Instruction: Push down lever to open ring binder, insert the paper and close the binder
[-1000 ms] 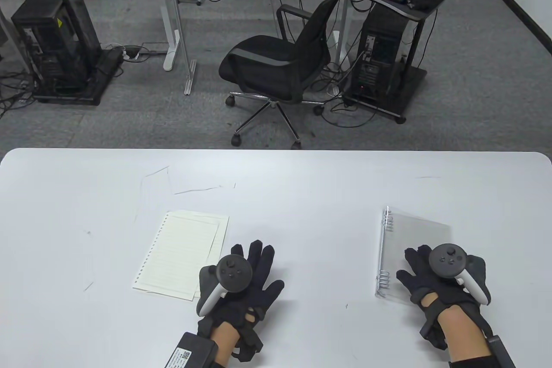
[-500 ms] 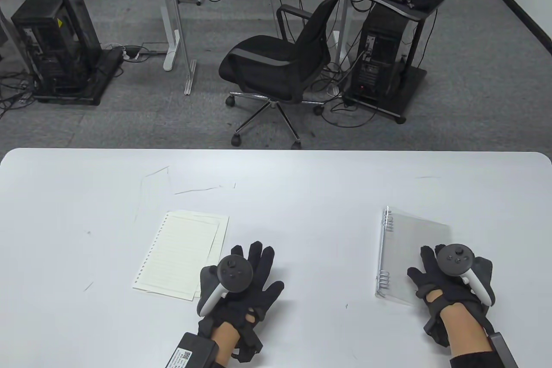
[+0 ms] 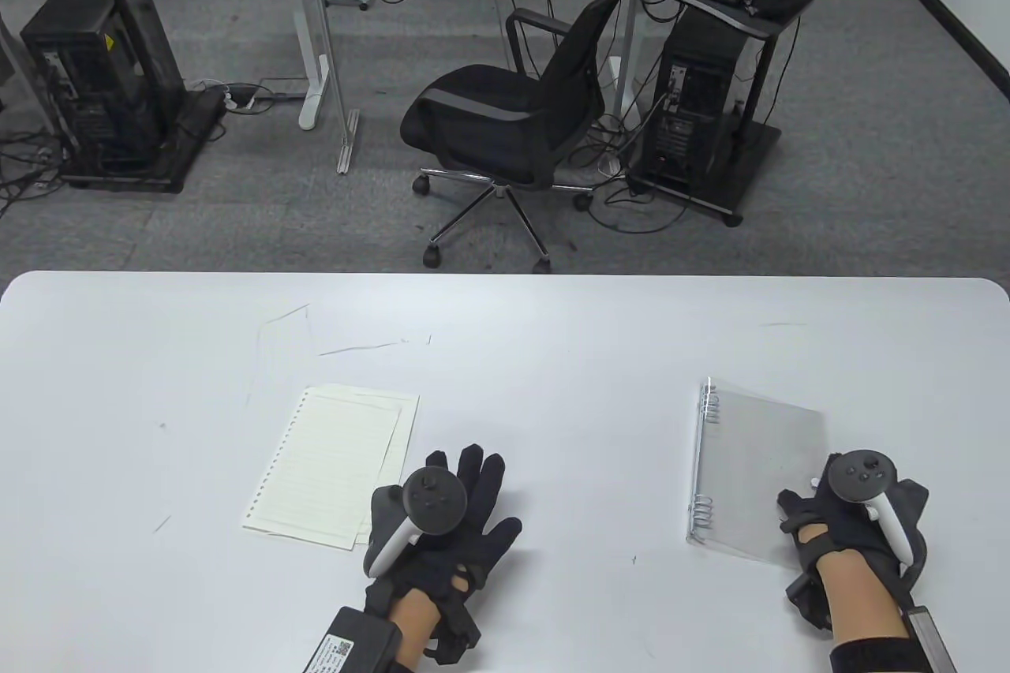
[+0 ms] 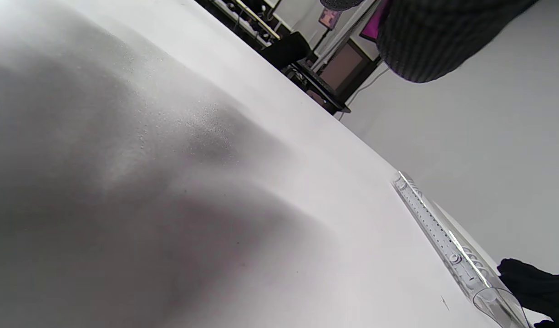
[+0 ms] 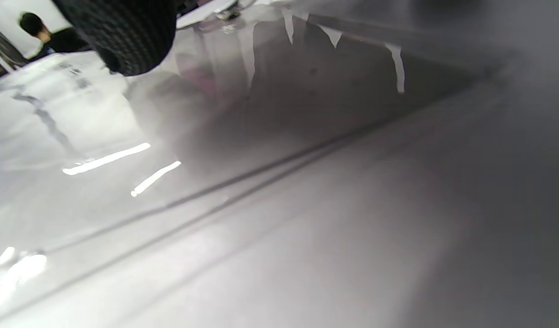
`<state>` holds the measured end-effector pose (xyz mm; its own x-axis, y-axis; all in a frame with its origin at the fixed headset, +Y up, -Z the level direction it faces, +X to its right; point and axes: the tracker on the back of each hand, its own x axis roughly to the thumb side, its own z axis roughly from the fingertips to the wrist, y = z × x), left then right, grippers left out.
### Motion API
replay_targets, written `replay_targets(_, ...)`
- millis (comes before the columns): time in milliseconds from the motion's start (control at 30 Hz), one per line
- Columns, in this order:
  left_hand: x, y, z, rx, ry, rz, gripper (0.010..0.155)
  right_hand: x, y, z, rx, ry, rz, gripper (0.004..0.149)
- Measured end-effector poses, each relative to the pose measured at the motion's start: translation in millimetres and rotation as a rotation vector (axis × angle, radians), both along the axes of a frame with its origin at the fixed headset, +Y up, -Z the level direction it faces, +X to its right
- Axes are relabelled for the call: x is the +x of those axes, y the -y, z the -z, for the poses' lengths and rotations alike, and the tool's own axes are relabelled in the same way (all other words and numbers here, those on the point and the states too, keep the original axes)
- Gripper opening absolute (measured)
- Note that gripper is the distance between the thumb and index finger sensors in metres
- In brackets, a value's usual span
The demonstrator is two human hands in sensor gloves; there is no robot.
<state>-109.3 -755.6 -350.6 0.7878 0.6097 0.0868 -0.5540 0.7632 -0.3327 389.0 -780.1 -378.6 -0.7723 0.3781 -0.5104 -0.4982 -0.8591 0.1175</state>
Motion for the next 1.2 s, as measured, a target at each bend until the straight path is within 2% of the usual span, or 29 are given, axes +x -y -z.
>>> replay_targets(200, 2.0, 2.0, 0.1, -0.015, 0.008, 0.016, 0.075, 0.2, 2.2, -0.6, -0.043, 0.028, -0.025, 0.096)
replay_targets(567, 7.6, 4.8, -0.9, -0.032, 0.029, 0.037, 0.075, -0.7, -1.8, 2.6, 0.030, 0.088, -0.013, 0.092)
replay_targets(733, 10.0, 6.5, -0.7, -0.043, 0.039, 0.049, 0.075, -11.9, -8.0, 4.2, 0.062, 0.063, -0.114, 0.078)
replay_targets(967, 10.6, 7.9, -0.6, -0.047, 0.043, 0.054, 0.075, -28.5, -20.9, 5.9, 0.140, 0.019, -0.307, 0.047)
replay_targets(1200, 10.6, 8.2, -0.8, -0.056, 0.047, 0.055, 0.075, -47.2, -31.7, 6.0, 0.195, -0.036, -0.369, 0.041)
